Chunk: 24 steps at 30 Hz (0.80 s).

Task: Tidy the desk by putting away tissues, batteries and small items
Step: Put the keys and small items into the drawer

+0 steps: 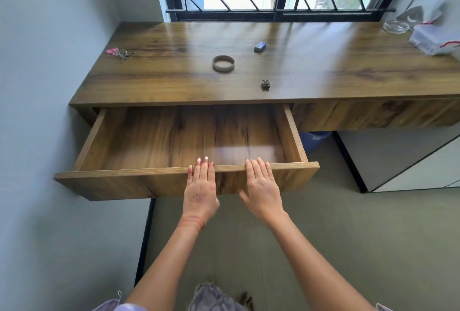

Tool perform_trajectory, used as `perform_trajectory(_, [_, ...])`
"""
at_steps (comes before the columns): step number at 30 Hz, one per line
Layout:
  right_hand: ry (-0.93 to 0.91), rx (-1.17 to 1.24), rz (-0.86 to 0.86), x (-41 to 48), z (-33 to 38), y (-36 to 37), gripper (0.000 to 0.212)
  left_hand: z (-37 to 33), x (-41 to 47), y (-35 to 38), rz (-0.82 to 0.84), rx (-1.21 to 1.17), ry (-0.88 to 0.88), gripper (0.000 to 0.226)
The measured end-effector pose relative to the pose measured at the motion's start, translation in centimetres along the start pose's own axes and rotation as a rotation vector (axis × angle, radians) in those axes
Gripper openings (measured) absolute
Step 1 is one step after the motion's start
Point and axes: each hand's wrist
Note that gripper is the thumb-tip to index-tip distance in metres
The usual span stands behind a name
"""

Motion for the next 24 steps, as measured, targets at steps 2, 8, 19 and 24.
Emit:
perform_trajectory(2, [0.024, 0.004, 0.010, -0.8, 0.4, -0.2, 0.080, -0.1, -0.7, -0.4, 0.014, -0.018, -0.005, 0.067])
perform_trajectory(8, [0.065, 0.038, 0.030, -3.1, 1.4, -1.1, 0.071, -0.3, -3.1, -1.6, 0.078, -0.068, -0.005, 0.064])
perform_trajectory(19, [0.106, 0.077, 0.059, -8.5, 3.1, -2.8, 0.069, -0.4, -8.4, -1.9, 0.098, -0.086, 0.037, 0.065])
perform_trajectory(24, [0.114, 0.061, 0.078, -10.3, 3.5, -3.3, 0.068, -0.7, -10.4, -2.2, 0.100, -0.101, 0.043, 0.065])
Point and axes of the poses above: each hand's wrist, its own x-axis towards the middle knuckle, its own y-axis out of the palm, z = x × y
